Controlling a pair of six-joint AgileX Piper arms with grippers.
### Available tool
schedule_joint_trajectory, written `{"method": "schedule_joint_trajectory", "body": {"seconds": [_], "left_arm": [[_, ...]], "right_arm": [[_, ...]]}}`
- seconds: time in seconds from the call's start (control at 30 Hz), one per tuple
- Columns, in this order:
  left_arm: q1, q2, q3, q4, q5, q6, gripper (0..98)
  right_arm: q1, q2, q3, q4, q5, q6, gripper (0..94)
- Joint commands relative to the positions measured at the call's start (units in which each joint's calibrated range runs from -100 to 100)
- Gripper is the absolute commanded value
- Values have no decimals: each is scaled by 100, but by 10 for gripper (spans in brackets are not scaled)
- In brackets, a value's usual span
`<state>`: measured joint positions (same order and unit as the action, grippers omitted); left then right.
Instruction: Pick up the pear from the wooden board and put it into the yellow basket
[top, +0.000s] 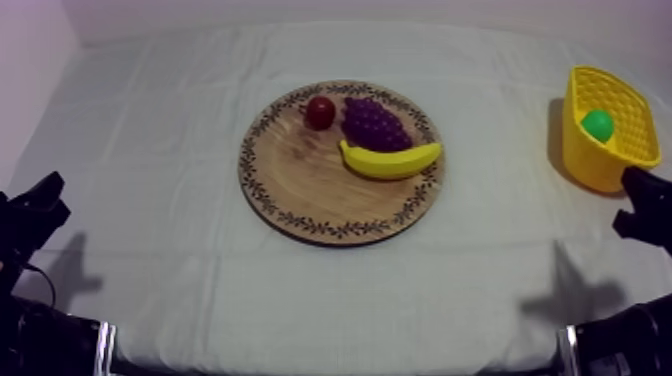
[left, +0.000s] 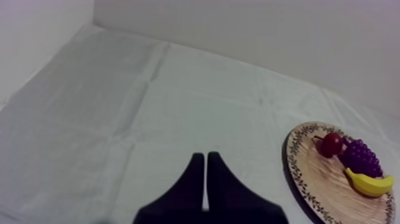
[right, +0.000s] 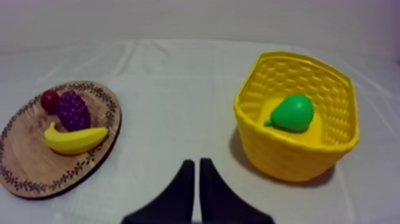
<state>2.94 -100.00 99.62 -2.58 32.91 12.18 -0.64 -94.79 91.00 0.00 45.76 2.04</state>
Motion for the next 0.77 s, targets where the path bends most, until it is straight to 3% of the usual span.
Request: {"method": "schedule_joint_trajectory", "body": {"seconds": [0.0, 0.2, 0.47, 0.73], "left_arm": [[-1, 0, 5, 1, -1, 0, 1], [-1, 0, 5, 1, -1, 0, 1], [-1, 0, 5, 1, -1, 2, 1], [-1, 0, 5, 1, -1, -1, 1]], "right_arm": [[-35, -54, 319, 41, -62, -84, 3], [-84, -91, 695, 63, -262, -138, 2], [-11, -96, 865, -89, -794, 786, 2], [-5, -96, 877, -100, -840, 898, 2]]}}
